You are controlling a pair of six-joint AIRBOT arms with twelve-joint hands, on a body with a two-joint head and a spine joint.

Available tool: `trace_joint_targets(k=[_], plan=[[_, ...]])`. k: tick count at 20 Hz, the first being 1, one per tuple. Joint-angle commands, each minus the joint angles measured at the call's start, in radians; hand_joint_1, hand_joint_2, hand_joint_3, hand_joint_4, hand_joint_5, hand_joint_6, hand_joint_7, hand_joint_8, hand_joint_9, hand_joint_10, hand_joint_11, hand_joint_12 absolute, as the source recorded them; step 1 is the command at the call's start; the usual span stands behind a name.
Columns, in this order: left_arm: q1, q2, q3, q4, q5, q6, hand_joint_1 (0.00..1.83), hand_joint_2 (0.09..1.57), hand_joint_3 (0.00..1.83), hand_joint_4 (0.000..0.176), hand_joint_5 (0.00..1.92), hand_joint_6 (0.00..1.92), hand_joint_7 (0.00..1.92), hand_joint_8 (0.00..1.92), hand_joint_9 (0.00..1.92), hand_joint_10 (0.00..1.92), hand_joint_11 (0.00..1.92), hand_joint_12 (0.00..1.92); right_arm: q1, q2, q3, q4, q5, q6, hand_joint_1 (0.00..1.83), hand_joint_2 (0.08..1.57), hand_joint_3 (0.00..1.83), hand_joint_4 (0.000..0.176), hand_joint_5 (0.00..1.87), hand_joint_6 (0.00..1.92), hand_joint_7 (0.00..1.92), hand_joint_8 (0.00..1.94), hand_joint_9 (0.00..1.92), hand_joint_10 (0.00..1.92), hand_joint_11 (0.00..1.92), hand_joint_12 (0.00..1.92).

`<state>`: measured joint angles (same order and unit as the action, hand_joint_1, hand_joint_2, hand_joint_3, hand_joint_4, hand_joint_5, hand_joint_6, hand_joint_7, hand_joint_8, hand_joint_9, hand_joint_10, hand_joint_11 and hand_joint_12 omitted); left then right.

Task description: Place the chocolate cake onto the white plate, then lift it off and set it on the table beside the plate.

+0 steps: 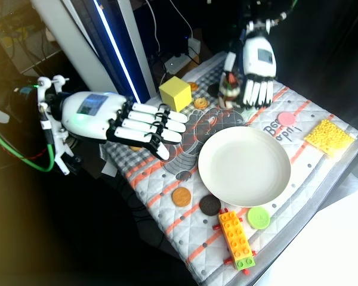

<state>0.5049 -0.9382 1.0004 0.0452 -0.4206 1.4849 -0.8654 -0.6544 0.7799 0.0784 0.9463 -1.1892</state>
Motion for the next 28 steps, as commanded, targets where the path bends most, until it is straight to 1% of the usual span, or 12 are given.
trace_joint_targets(k=[1, 6, 8, 10, 11, 13, 16, 19, 22, 24, 26, 28], plan=[[-0.021, 0.003, -0.002, -0.004, -0.140, -0.004, 0.88, 1.42, 0.00, 0.000, 0.46, 1.75, 0.09, 1.48, 0.06, 1.55, 0.02, 1.84, 0.008, 0.005, 0.006, 0.010, 0.131, 0.000, 0.64, 1.27, 0.00, 0.000, 0.01, 0.01, 0.01, 0.00, 0.05, 0.01, 0.00, 0.86], [-0.138, -0.116, 0.096, -0.025, -0.085, -0.005, 0.99, 1.37, 0.00, 0.000, 0.52, 1.65, 0.16, 1.35, 0.15, 1.46, 0.07, 1.81, 0.003, 0.007, 0.009, 0.024, 0.157, 0.000, 0.76, 1.26, 0.00, 0.000, 0.00, 0.00, 0.00, 0.00, 0.03, 0.00, 0.00, 0.80], [-0.156, -0.170, 0.143, -0.064, -0.072, -0.004, 1.18, 1.20, 0.00, 0.000, 0.28, 1.23, 0.13, 1.40, 0.12, 1.53, 0.09, 1.82, 0.001, 0.007, 0.010, 0.028, 0.161, 0.000, 0.77, 1.25, 0.00, 0.000, 0.00, 0.00, 0.01, 0.00, 0.04, 0.01, 0.00, 0.80], [-0.182, -0.236, 0.203, -0.115, -0.023, 0.027, 0.93, 1.32, 0.00, 0.002, 0.58, 1.56, 0.15, 1.26, 0.15, 1.45, 0.10, 1.83, 0.001, 0.008, 0.013, 0.028, 0.161, 0.000, 0.76, 1.24, 0.00, 0.000, 0.01, 0.00, 0.03, 0.00, 0.05, 0.01, 0.00, 0.93], [-0.195, -0.272, 0.239, -0.128, 0.007, 0.030, 0.94, 1.24, 0.00, 0.014, 0.28, 1.26, 0.16, 1.22, 0.15, 1.42, 0.12, 1.77, 0.000, 0.008, 0.013, 0.028, 0.161, 0.000, 0.73, 1.24, 0.00, 0.000, 0.02, 0.00, 0.03, 0.00, 0.05, 0.01, 0.00, 1.01], [-0.210, -0.320, 0.287, -0.146, 0.048, 0.030, 1.02, 1.28, 0.00, 0.000, 0.65, 1.45, 0.30, 1.15, 0.25, 1.38, 0.15, 1.76, -0.001, 0.008, 0.014, 0.028, 0.161, 0.000, 0.76, 1.23, 0.00, 0.000, 0.03, 0.00, 0.04, 0.00, 0.05, 0.01, 0.00, 0.97], [-0.213, -0.389, 0.355, -0.193, 0.084, 0.030, 1.06, 1.28, 0.00, 0.000, 0.67, 1.45, 0.34, 0.88, 0.27, 1.08, 0.11, 1.62, -0.001, 0.008, 0.016, 0.029, 0.160, 0.000, 0.80, 1.22, 0.00, 0.000, 0.05, 0.01, 0.06, 0.00, 0.06, 0.01, 0.00, 0.97], [-0.213, -0.433, 0.399, -0.205, 0.118, 0.031, 1.13, 1.14, 0.00, 0.000, 0.41, 0.76, 0.38, 0.63, 0.28, 0.86, 0.13, 1.51, -0.003, 0.008, 0.017, 0.030, 0.160, 0.000, 0.79, 1.23, 0.00, 0.000, 0.04, 0.00, 0.05, 0.00, 0.07, 0.01, 0.00, 1.03], [-0.213, -0.464, 0.424, -0.325, 0.146, 0.159, 1.02, 1.12, 0.00, 0.052, 0.31, 0.41, 0.36, 0.07, 0.17, 0.35, 0.00, 1.36, -0.004, 0.008, 0.017, 0.030, 0.160, 0.000, 0.78, 1.22, 0.00, 0.000, 0.04, 0.00, 0.04, 0.00, 0.05, 0.01, 0.00, 1.03], [-0.210, -0.470, 0.417, -0.413, 0.148, 0.280, 0.96, 1.13, 0.00, 0.107, 0.18, 0.11, 0.15, 0.00, 0.07, 0.16, 0.00, 0.96, -0.004, 0.008, 0.017, 0.030, 0.160, 0.000, 0.77, 1.22, 0.00, 0.000, 0.04, 0.00, 0.05, 0.00, 0.06, 0.01, 0.00, 1.04], [-0.205, -0.460, 0.406, -0.427, 0.138, 0.281, 0.96, 1.08, 0.00, 0.148, 0.01, 0.01, 0.01, 0.00, 0.00, 0.01, 0.00, 0.12, -0.005, 0.008, 0.017, 0.030, 0.160, 0.002, 0.77, 1.22, 0.00, 0.000, 0.05, 0.00, 0.06, 0.00, 0.06, 0.01, 0.00, 0.99], [-0.200, -0.439, 0.383, -0.426, 0.112, 0.271, 0.90, 1.04, 0.00, 0.168, 0.00, 0.00, 0.00, 0.00, 0.00, 0.00, 0.00, 0.00, -0.005, 0.008, 0.017, 0.030, 0.160, 0.004, 0.75, 1.23, 0.00, 0.000, 0.04, 0.00, 0.05, 0.01, 0.03, 0.01, 0.00, 0.79]])
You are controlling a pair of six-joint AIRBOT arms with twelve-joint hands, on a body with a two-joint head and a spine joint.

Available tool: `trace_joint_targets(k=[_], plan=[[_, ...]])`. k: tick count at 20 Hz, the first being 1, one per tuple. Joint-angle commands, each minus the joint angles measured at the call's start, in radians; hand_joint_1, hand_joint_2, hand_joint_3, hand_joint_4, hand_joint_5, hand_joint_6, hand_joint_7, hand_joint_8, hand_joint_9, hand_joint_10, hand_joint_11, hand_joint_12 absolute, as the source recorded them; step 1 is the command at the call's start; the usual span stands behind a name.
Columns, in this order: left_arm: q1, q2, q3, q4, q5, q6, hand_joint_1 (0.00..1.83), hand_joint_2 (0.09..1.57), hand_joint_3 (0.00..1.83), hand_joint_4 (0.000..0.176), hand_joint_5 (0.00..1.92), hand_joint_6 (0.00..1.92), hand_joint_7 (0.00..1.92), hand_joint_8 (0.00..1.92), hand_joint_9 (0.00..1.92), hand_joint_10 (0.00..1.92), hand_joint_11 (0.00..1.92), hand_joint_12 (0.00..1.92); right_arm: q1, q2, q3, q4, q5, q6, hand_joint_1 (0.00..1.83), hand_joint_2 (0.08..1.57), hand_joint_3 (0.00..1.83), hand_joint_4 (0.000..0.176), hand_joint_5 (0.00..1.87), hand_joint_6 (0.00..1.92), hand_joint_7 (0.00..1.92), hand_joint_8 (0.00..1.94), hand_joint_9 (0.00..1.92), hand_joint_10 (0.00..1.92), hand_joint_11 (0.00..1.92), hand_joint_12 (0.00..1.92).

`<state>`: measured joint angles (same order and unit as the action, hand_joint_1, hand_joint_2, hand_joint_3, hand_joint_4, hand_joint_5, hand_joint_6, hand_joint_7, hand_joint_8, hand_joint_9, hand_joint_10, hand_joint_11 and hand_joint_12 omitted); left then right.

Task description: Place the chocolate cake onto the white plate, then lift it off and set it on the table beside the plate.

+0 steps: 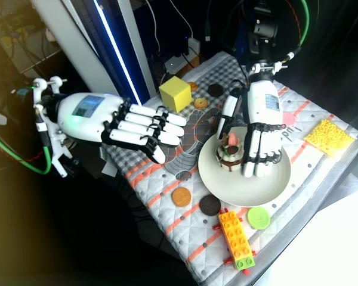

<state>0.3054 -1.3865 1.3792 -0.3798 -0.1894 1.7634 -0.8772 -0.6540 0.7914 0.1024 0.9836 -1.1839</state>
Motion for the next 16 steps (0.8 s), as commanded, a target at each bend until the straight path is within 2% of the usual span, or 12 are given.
trace_joint_targets(k=[1, 3, 4, 6, 9, 10, 11, 12, 13, 14, 15, 16], plan=[[0.004, 0.028, -0.013, 0.034, -0.140, -0.053, 0.86, 1.02, 0.00, 0.169, 0.00, 0.00, 0.00, 0.00, 0.00, 0.00, 0.00, 0.00, 0.007, 0.008, 0.005, 0.006, 0.123, 0.000, 0.75, 1.23, 0.00, 0.000, 0.03, 0.00, 0.05, 0.01, 0.03, 0.01, 0.00, 0.77], [0.015, 0.066, -0.044, 0.103, -0.183, -0.150, 0.84, 0.97, 0.00, 0.176, 0.00, 0.00, 0.00, 0.00, 0.00, 0.00, 0.00, 0.00, 0.007, 0.008, 0.005, 0.006, 0.123, 0.007, 0.79, 1.22, 0.00, 0.000, 0.02, 0.00, 0.04, 0.00, 0.06, 0.02, 0.00, 1.03], [0.026, 0.109, -0.082, 0.141, -0.221, -0.187, 0.85, 0.96, 0.00, 0.176, 0.00, 0.00, 0.00, 0.00, 0.00, 0.00, 0.00, 0.00, 0.007, 0.009, 0.005, 0.005, 0.123, 0.016, 0.80, 1.21, 0.00, 0.000, 0.03, 0.00, 0.06, 0.01, 0.10, 0.04, 0.00, 1.19], [0.049, 0.179, -0.150, 0.168, -0.289, -0.193, 0.80, 0.99, 0.00, 0.176, 0.00, 0.00, 0.00, 0.00, 0.00, 0.00, 0.00, 0.00, 0.007, 0.009, 0.006, 0.004, 0.123, 0.033, 0.75, 1.22, 0.00, 0.000, 0.01, 0.00, 0.04, 0.00, 0.11, 0.06, 0.00, 1.30], [0.109, 0.297, -0.255, 0.193, -0.406, -0.200, 0.88, 1.08, 0.04, 0.176, 0.00, 0.00, 0.00, 0.00, 0.00, 0.00, 0.00, 0.00, 0.005, 0.007, 0.031, -0.013, 0.123, 0.106, 0.79, 1.24, 0.00, 0.005, 0.00, 0.00, 0.00, 0.00, 0.08, 0.04, 0.00, 1.12], [0.143, 0.342, -0.290, 0.198, -0.460, -0.219, 0.83, 1.11, 0.04, 0.176, 0.00, 0.00, 0.00, 0.00, 0.00, 0.00, 0.00, 0.00, 0.005, 0.002, 0.047, -0.022, 0.122, 0.135, 0.82, 1.24, 0.00, 0.010, 0.00, 0.00, 0.02, 0.01, 0.09, 0.04, 0.00, 1.11], [0.168, 0.369, -0.306, 0.208, -0.492, -0.249, 0.73, 1.13, 0.05, 0.176, 0.00, 0.00, 0.00, 0.00, 0.00, 0.00, 0.00, 0.00, 0.005, -0.004, 0.057, -0.026, 0.119, 0.149, 0.77, 1.25, 0.00, 0.019, 0.00, 0.00, 0.02, 0.00, 0.10, 0.04, 0.00, 1.14], [0.204, 0.400, -0.317, 0.224, -0.536, -0.319, 0.86, 1.14, 0.04, 0.176, 0.00, 0.00, 0.00, 0.00, 0.00, 0.00, 0.00, 0.00, 0.006, -0.021, 0.077, -0.026, 0.111, 0.169, 0.73, 1.26, 0.01, 0.024, 0.00, 0.00, 0.02, 0.00, 0.10, 0.04, 0.00, 1.15], [0.245, 0.425, -0.317, 0.257, -0.574, -0.425, 0.94, 1.16, 0.04, 0.170, 0.00, 0.00, 0.00, 0.00, 0.00, 0.00, 0.00, 0.00, 0.015, -0.037, 0.094, -0.026, 0.102, 0.183, 0.76, 1.27, 0.01, 0.033, 0.00, 0.00, 0.01, 0.01, 0.08, 0.03, 0.00, 0.87], [0.281, 0.445, -0.315, 0.283, -0.607, -0.522, 0.94, 1.19, 0.02, 0.175, 0.00, 0.00, 0.00, 0.00, 0.00, 0.00, 0.00, 0.00, 0.036, -0.055, 0.110, -0.026, 0.079, 0.185, 0.78, 1.29, 0.01, 0.030, 0.00, 0.00, 0.00, 0.00, 0.05, 0.02, 0.00, 0.59], [0.322, 0.467, -0.320, 0.309, -0.647, -0.601, 1.03, 1.20, 0.01, 0.126, 0.03, 0.01, 0.00, 0.00, 0.00, 0.00, 0.01, 0.01, 0.068, -0.079, 0.130, -0.026, 0.047, 0.185, 0.81, 1.29, 0.00, 0.023, 0.01, 0.00, 0.01, 0.00, 0.08, 0.03, 0.00, 0.64], [0.358, 0.486, -0.335, 0.317, -0.685, -0.636, 1.03, 1.20, 0.01, 0.126, 0.03, 0.01, 0.00, 0.00, 0.00, 0.00, 0.01, 0.01, 0.105, -0.106, 0.153, -0.027, 0.000, 0.186, 0.81, 1.29, 0.00, 0.023, 0.01, 0.00, 0.01, 0.00, 0.08, 0.03, 0.00, 0.64]])
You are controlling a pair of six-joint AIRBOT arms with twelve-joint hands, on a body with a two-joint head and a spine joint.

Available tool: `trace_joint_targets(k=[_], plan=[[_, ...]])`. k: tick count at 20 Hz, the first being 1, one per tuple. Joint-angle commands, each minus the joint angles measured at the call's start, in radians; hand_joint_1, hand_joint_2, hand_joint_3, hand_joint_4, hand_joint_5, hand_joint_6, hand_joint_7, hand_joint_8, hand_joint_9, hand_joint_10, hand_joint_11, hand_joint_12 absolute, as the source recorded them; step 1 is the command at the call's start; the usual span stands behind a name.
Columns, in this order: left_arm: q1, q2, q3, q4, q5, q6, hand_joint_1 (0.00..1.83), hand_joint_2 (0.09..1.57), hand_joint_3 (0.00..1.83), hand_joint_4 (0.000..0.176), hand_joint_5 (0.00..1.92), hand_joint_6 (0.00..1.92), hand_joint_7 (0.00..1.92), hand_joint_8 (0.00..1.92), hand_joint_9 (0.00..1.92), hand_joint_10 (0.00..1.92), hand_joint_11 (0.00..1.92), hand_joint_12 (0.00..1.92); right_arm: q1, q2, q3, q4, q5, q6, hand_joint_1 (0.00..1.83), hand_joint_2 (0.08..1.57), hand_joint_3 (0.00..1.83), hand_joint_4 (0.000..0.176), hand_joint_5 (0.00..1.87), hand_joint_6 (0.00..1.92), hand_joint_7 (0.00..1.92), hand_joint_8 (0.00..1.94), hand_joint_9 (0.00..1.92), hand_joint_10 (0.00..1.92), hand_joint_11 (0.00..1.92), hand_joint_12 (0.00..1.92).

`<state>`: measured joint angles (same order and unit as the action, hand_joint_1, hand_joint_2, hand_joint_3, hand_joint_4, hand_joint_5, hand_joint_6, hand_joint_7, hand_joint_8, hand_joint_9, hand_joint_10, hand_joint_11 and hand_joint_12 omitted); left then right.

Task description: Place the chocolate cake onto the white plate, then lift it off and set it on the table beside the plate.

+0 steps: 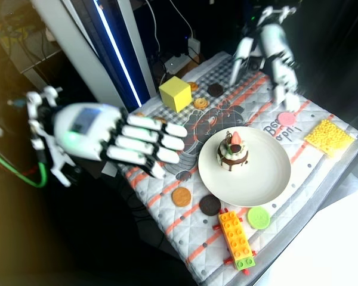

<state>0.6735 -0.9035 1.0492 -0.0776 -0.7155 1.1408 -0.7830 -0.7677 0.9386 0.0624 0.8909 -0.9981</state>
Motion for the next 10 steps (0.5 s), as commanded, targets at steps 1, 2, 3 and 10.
trace_joint_targets(k=[1, 2, 3, 10], plan=[[0.009, 0.013, -0.018, 0.015, -0.181, -0.014, 1.02, 1.22, 0.00, 0.108, 0.08, 0.01, 0.04, 0.00, 0.05, 0.01, 0.00, 0.38, 0.037, -0.013, 0.020, 0.009, 0.068, 0.000, 0.82, 1.27, 0.00, 0.009, 0.02, 0.01, 0.03, 0.01, 0.11, 0.04, 0.00, 0.88], [0.049, 0.031, -0.043, 0.017, -0.223, -0.014, 0.98, 1.21, 0.00, 0.000, 0.24, 0.05, 0.19, 0.03, 0.19, 0.05, 0.00, 1.03, 0.080, -0.045, 0.047, -0.003, 0.022, 0.000, 0.78, 1.27, 0.00, 0.000, 0.01, 0.01, 0.05, 0.01, 0.16, 0.10, 0.00, 1.19], [0.071, 0.042, -0.059, 0.017, -0.252, -0.015, 0.98, 1.21, 0.00, 0.000, 0.24, 0.05, 0.19, 0.03, 0.19, 0.05, 0.00, 1.03, 0.106, -0.062, 0.059, -0.015, -0.001, 0.000, 0.78, 1.27, 0.00, 0.000, 0.01, 0.01, 0.05, 0.01, 0.16, 0.10, 0.00, 1.19], [0.170, 0.079, -0.102, 0.002, -0.335, -0.030, 0.85, 1.24, 0.00, 0.000, 0.33, 0.03, 0.27, 0.02, 0.21, 0.03, 0.00, 0.90, 0.317, -0.249, 0.200, -0.108, -0.238, 0.000, 0.92, 1.21, 0.00, 0.006, 0.04, 0.01, 0.02, 0.00, 0.00, 0.46, 0.00, 1.53]])
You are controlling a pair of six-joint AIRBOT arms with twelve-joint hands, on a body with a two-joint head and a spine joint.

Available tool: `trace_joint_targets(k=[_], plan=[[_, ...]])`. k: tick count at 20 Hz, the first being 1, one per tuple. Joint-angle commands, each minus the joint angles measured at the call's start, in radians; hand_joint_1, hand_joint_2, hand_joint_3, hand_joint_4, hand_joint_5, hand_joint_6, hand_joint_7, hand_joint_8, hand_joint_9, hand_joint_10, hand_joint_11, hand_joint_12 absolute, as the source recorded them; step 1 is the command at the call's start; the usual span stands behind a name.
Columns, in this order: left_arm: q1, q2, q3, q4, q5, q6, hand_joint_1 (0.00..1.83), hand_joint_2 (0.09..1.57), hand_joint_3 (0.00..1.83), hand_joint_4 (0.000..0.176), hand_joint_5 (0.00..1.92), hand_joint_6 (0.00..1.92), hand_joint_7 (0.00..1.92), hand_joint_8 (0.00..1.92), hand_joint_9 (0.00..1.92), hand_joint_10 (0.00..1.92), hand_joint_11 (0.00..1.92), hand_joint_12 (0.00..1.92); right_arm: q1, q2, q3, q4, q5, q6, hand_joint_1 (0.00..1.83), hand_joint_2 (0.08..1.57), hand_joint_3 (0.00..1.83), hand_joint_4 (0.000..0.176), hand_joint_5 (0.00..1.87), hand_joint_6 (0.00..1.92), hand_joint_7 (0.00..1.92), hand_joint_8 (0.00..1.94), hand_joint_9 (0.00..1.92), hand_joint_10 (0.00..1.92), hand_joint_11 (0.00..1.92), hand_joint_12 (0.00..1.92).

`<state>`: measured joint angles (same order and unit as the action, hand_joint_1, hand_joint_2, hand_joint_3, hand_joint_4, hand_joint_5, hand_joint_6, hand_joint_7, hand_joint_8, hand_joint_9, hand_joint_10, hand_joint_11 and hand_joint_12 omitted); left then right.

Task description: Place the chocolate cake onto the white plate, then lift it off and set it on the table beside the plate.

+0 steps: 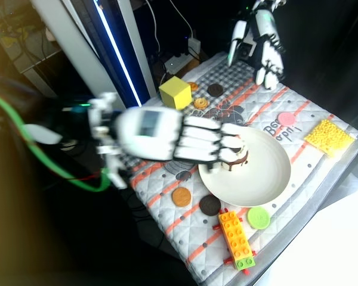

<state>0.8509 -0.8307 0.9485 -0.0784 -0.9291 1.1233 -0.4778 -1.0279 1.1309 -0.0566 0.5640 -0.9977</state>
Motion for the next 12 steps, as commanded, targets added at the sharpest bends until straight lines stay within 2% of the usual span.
trace_joint_targets(k=[1, 2, 3, 4, 5, 8, 11, 12], plan=[[-0.003, 0.009, -0.005, 0.002, -0.125, -0.012, 0.85, 1.24, 0.00, 0.000, 0.33, 0.03, 0.27, 0.02, 0.21, 0.03, 0.00, 0.90, 0.024, -0.007, 0.021, 0.006, 0.071, -0.001, 0.92, 1.21, 0.00, 0.006, 0.04, 0.01, 0.02, 0.00, 0.00, 0.46, 0.00, 1.53], [0.007, 0.016, -0.011, 0.002, -0.135, -0.012, 0.88, 1.24, 0.00, 0.000, 0.35, 0.04, 0.30, 0.02, 0.20, 0.02, 0.00, 0.79, 0.044, -0.042, 0.045, -0.003, 0.040, -0.001, 0.91, 1.20, 0.00, 0.000, 0.06, 0.02, 0.02, 0.00, 0.00, 0.31, 0.00, 1.52], [0.015, 0.021, -0.015, 0.001, -0.143, -0.012, 0.89, 1.23, 0.00, 0.000, 0.38, 0.04, 0.32, 0.02, 0.23, 0.03, 0.00, 0.82, 0.053, -0.066, 0.061, -0.008, 0.024, -0.001, 0.91, 1.18, 0.00, 0.000, 0.09, 0.02, 0.07, 0.01, 0.03, 0.34, 0.00, 1.44], [0.019, 0.022, -0.016, 0.000, -0.147, -0.012, 0.91, 1.23, 0.00, 0.000, 0.40, 0.05, 0.34, 0.02, 0.23, 0.03, 0.00, 0.82, 0.061, -0.085, 0.072, -0.014, 0.008, -0.001, 0.96, 1.19, 0.00, 0.000, 0.07, 0.01, 0.05, 0.00, 0.03, 0.37, 0.00, 1.49], [0.020, 0.021, -0.015, -0.002, -0.149, -0.012, 0.87, 1.24, 0.00, 0.000, 0.42, 0.05, 0.35, 0.02, 0.27, 0.04, 0.00, 0.96, 0.068, -0.105, 0.087, -0.018, -0.011, -0.001, 0.96, 1.19, 0.00, 0.000, 0.08, 0.01, 0.05, 0.00, 0.03, 0.33, 0.00, 1.34], [0.020, 0.017, -0.011, -0.011, -0.149, -0.012, 0.92, 1.24, 0.00, 0.000, 0.44, 0.05, 0.35, 0.01, 0.28, 0.04, 0.00, 0.98, 0.074, -0.153, 0.125, -0.019, -0.052, -0.001, 0.98, 1.19, 0.00, 0.000, 0.09, 0.00, 0.14, 0.01, 0.20, 0.33, 0.00, 1.39], [0.020, 0.007, -0.004, -0.016, -0.146, -0.012, 0.92, 1.23, 0.00, 0.000, 0.45, 0.04, 0.35, 0.01, 0.28, 0.04, 0.00, 1.03, 0.074, -0.183, 0.151, -0.017, -0.087, -0.001, 0.96, 1.18, 0.00, 0.000, 0.11, 0.00, 0.13, 0.00, 0.17, 0.15, 0.00, 1.28], [0.020, 0.006, -0.004, -0.016, -0.145, -0.012, 0.94, 1.23, 0.00, 0.000, 0.45, 0.04, 0.36, 0.01, 0.29, 0.05, 0.00, 1.09, 0.074, -0.193, 0.161, -0.015, -0.100, -0.001, 0.98, 1.18, 0.00, 0.000, 0.22, 0.03, 0.26, 0.02, 0.26, 0.15, 0.00, 1.32]])
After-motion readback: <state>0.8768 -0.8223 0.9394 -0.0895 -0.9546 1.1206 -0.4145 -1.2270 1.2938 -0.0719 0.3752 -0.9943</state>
